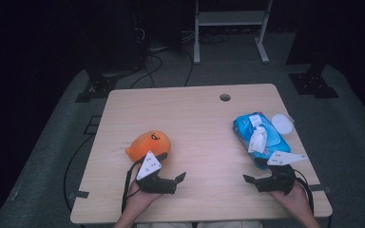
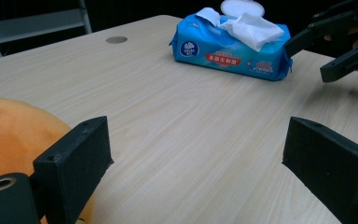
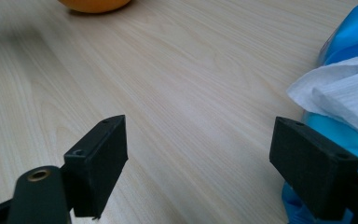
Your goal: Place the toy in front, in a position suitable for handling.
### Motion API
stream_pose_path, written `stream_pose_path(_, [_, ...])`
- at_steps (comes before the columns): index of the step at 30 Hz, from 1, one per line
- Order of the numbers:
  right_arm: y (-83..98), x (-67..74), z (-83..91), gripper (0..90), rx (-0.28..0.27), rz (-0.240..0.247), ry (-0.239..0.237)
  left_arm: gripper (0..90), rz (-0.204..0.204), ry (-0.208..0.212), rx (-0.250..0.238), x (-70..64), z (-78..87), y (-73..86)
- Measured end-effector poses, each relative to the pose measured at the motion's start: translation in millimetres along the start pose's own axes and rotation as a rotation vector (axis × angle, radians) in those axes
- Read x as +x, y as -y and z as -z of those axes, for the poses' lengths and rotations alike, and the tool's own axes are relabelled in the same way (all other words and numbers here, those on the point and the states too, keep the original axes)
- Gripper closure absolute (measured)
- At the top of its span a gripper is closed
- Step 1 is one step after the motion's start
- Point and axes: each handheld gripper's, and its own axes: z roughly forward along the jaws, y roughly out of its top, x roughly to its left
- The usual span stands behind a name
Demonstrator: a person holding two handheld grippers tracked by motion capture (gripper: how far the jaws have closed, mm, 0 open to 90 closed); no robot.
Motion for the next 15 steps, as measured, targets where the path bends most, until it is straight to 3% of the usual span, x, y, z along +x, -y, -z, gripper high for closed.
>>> stream_pose_path(8, [0.6,3.1,-1.4,18.1,0.011,0.003,-0.006,7.5,0.005,-0.032,-0.039,9.7,6.4,-7.3])
stream_pose_path(15, [0.2,3.2,-3.7,18.1,0.017,-0.003,-0.008,7.5,0.023,-0.115,-0.080,32.8,18.5,-12.6])
